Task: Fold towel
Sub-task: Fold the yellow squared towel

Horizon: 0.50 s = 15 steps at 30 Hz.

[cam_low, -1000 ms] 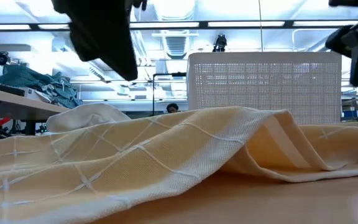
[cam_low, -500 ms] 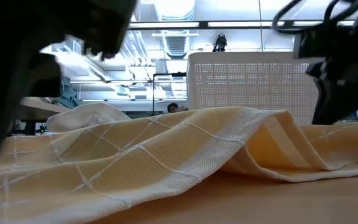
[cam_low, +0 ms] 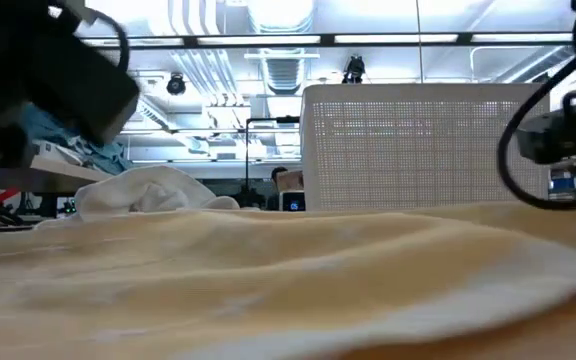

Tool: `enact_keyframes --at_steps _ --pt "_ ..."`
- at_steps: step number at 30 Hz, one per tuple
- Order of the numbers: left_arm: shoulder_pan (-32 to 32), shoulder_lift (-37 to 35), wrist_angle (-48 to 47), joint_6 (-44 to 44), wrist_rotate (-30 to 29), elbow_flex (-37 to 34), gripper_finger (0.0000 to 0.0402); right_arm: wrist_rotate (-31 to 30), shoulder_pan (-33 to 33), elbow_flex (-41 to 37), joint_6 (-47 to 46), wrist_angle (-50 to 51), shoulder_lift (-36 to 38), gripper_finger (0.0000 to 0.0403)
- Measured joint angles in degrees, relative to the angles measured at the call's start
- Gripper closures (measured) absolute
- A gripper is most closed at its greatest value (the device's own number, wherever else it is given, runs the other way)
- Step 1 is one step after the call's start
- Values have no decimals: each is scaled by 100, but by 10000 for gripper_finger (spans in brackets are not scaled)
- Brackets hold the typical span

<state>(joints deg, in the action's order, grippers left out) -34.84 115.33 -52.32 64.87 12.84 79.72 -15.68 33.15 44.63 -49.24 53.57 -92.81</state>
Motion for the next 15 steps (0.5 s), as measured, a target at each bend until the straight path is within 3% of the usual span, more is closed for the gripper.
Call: enact_keyframes --at_steps 7,15 --pt "1 -72 280 -87 -5 -605 401 1177 311 -14 -131 -66 672 402" --pt "111 -80 -1487 -123 -847 -802 401 1619 659 -3 -399 -294 1360 403"
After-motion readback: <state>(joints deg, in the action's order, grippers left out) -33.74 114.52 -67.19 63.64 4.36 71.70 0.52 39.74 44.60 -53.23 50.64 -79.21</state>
